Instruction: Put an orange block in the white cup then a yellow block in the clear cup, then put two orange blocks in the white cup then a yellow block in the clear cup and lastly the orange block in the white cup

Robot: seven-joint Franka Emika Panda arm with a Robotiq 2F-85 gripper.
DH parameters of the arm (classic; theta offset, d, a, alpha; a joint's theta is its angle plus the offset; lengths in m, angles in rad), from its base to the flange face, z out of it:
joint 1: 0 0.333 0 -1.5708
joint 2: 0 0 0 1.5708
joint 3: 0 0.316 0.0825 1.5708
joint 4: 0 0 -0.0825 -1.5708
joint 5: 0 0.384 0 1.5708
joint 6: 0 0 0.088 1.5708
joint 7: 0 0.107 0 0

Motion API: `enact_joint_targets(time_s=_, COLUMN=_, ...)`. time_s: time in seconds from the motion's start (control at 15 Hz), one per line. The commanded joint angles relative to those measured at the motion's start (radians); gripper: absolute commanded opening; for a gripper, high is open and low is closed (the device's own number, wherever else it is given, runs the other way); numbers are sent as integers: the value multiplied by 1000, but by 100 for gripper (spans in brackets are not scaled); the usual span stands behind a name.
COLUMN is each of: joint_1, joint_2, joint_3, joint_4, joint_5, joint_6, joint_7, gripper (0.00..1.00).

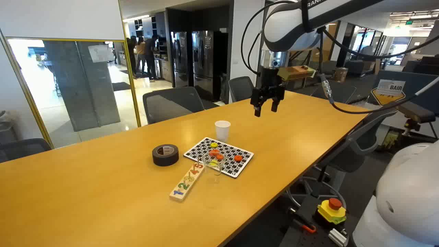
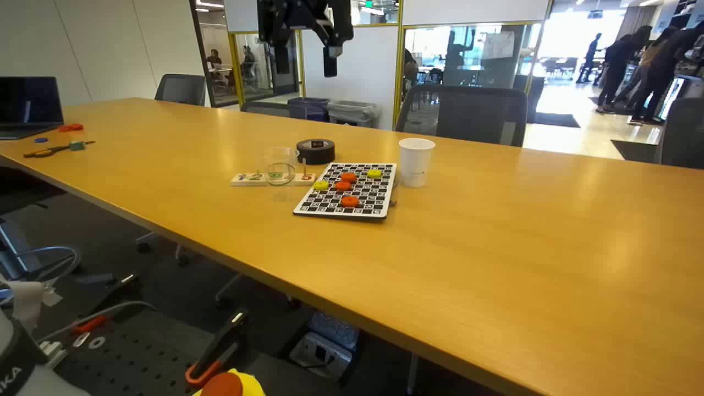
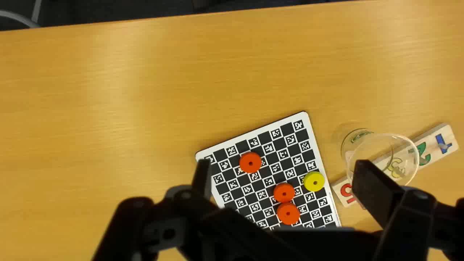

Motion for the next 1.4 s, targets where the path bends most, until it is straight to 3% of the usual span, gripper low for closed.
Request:
enact_joint_targets(time_s=0.0, joint_1=-2, joint_2=0, joint_3=2, joint_4=8, joint_5=1, joint_6=-2, joint_7=-1, gripper=100)
enact_joint_targets(time_s=0.53, joint_1=-5, joint_2=34, joint_3=18, joint_4=3, joint_5=-8, joint_6=39, joint_7=46, gripper=100)
enact_joint_targets(time_s=1.33, joint_1=-9, joint_2=337, joint_3=16, joint_4=-32, joint_5=31, joint_6=365, joint_7=219, gripper=100)
